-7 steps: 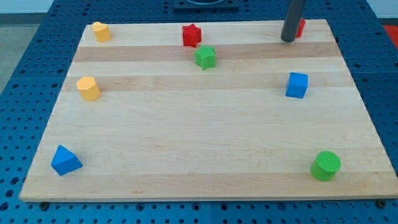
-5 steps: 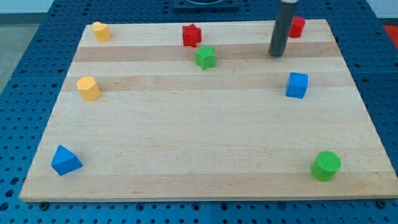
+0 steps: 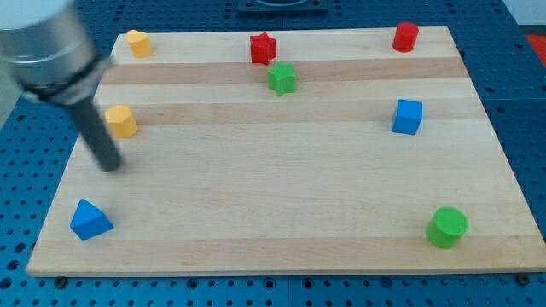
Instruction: Move the yellow hexagon towards the center of the board
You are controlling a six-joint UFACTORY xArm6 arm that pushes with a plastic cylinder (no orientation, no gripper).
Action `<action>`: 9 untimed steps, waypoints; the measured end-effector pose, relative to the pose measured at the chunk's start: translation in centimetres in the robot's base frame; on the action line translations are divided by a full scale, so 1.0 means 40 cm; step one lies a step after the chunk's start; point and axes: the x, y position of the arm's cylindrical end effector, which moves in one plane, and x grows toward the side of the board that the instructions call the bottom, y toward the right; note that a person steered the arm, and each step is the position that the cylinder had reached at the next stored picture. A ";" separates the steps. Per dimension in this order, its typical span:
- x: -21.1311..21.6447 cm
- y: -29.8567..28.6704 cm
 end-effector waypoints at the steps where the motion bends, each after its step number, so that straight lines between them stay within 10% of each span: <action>1: -0.025 -0.073; 3: -0.180 -0.039; 9: -0.092 0.337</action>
